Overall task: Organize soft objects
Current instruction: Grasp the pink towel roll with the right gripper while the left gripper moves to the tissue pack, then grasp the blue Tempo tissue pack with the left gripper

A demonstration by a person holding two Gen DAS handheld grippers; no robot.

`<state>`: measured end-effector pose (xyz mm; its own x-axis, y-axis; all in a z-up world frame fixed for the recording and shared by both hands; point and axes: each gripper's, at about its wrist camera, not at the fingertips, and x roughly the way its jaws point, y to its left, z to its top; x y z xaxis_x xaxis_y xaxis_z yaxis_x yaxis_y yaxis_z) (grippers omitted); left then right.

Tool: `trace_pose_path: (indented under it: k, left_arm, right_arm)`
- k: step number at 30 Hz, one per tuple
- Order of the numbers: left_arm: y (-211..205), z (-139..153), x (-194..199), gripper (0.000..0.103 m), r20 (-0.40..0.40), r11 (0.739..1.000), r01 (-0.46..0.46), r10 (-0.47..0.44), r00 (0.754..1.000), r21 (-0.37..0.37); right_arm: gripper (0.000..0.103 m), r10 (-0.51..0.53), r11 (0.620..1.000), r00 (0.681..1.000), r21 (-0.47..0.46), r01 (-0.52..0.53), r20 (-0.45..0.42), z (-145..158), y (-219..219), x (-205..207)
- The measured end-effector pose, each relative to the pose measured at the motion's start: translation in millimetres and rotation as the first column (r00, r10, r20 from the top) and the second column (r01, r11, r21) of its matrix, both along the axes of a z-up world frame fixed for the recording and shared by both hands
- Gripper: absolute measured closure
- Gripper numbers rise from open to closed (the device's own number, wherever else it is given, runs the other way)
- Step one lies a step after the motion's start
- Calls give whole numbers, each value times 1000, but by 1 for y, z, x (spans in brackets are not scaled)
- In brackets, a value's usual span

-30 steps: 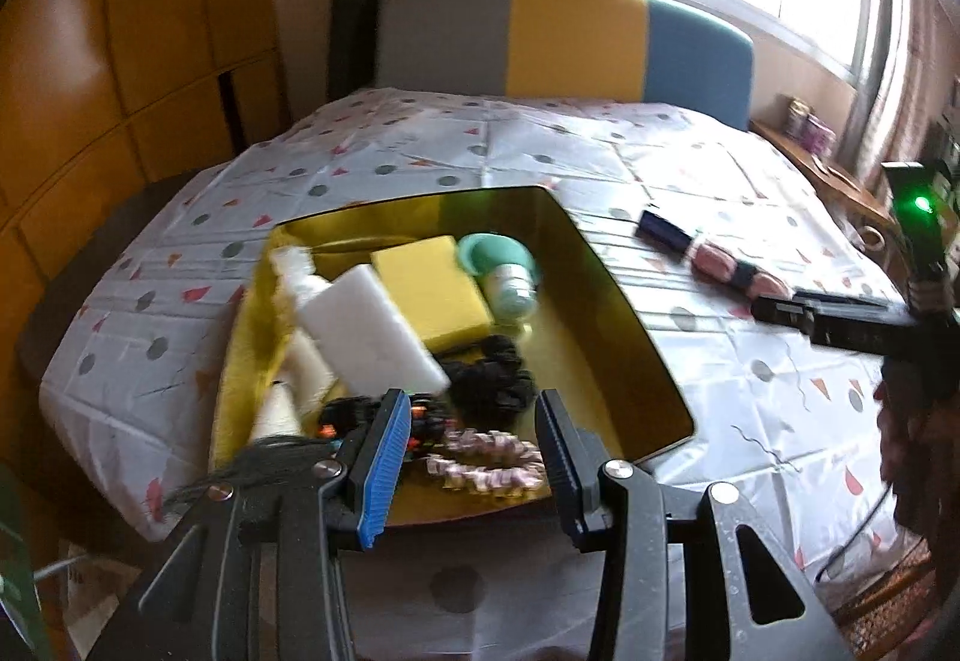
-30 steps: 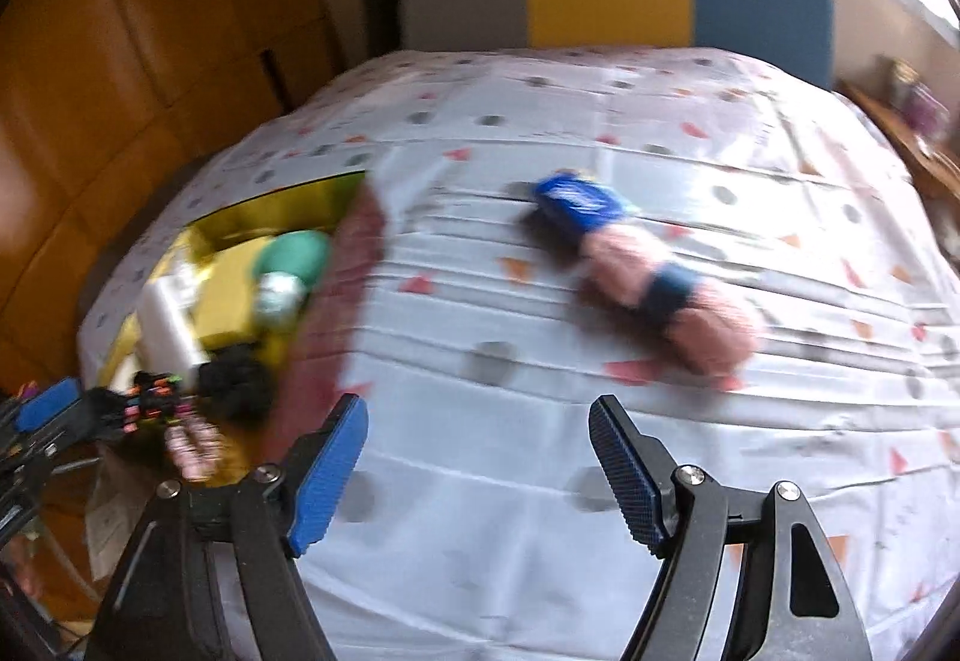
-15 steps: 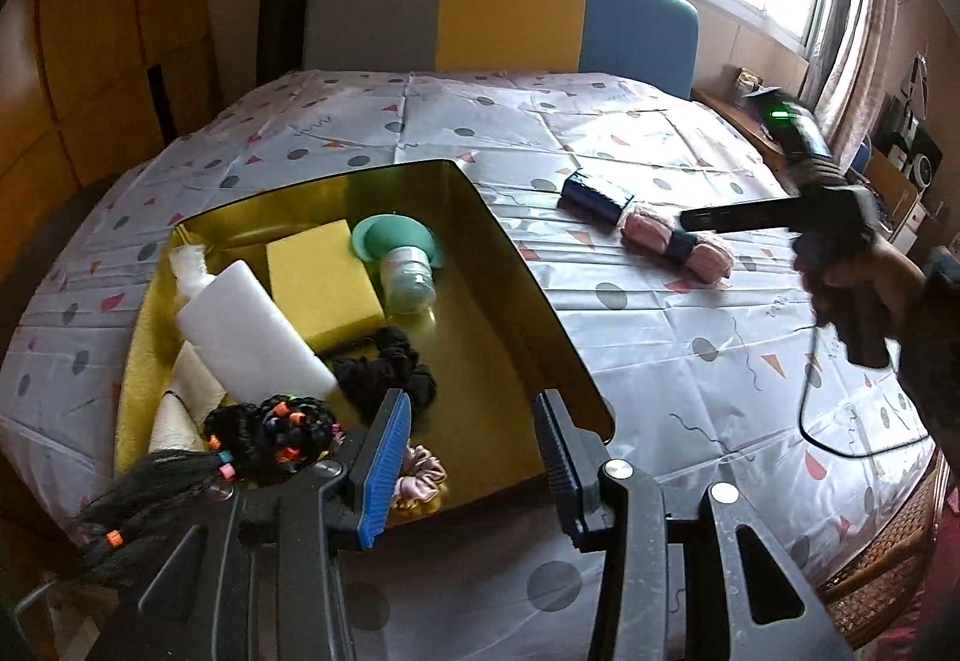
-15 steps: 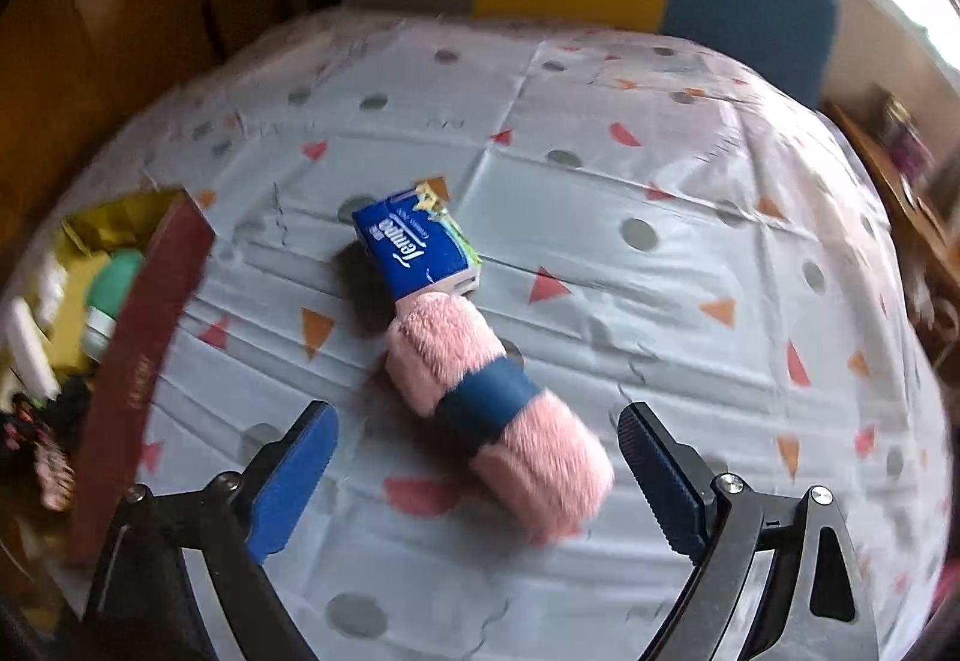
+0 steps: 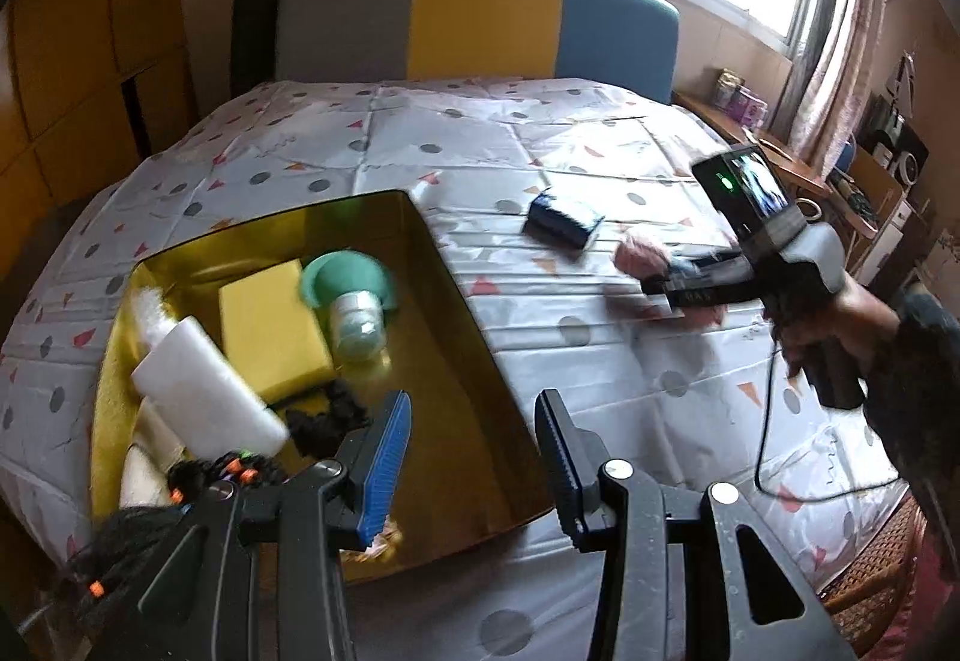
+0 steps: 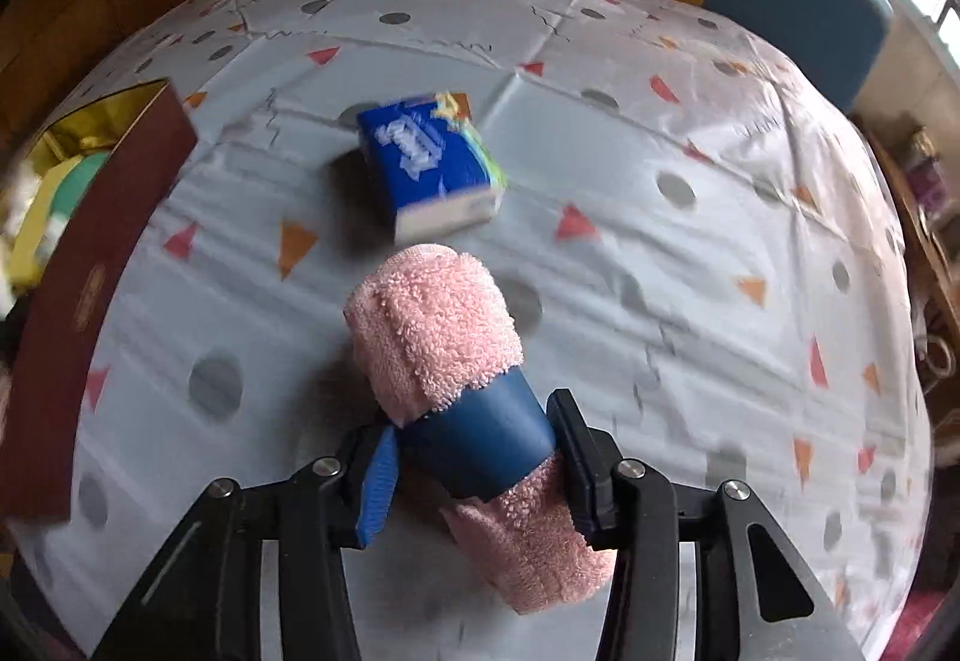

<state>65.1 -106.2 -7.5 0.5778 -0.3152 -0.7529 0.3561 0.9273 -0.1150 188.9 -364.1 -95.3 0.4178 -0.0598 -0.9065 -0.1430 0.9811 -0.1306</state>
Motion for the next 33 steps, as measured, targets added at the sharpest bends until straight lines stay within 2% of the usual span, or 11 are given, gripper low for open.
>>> trace_pose_path:
  k: [3,6,11,12,15,19,26,30,33]
  left_arm:
    - [-14,5,5,60,-5,1000,18,-18,1000,-16]
    - [-33,9,14,60,-29,998,55,-56,998,-42]
    - [-66,5,40,60,-100,996,68,-74,992,-64]
    - [-70,4,47,59,-125,995,58,-68,990,-80]
    - [-85,0,70,42,-174,992,32,-53,983,-121]
    - [-109,-16,110,41,-276,986,-29,-17,961,-162]
    - [-142,-52,176,40,-360,981,-136,78,930,-137]
    - [-155,-71,207,29,-406,975,-182,116,907,-128]
    - [-164,-81,227,27,-429,967,-210,131,894,-143]
  right_arm:
    - [54,-34,999,999,35,34,-19,0,-8,-32]
    - [54,-67,998,998,8,68,-17,-7,-19,-61]
    - [54,-77,997,997,-15,77,1,-18,-24,-84]
    - [54,-75,997,997,-12,75,2,-17,-23,-83]
    - [50,-78,997,997,4,78,2,-20,-23,-85]
    - [49,-80,997,997,13,80,1,-20,-25,-86]
    - [48,-79,997,997,13,79,-2,-19,-26,-85]
    - [45,-78,997,997,11,78,-6,-20,-26,-83]
    - [44,-76,997,997,12,76,-11,-21,-26,-81]
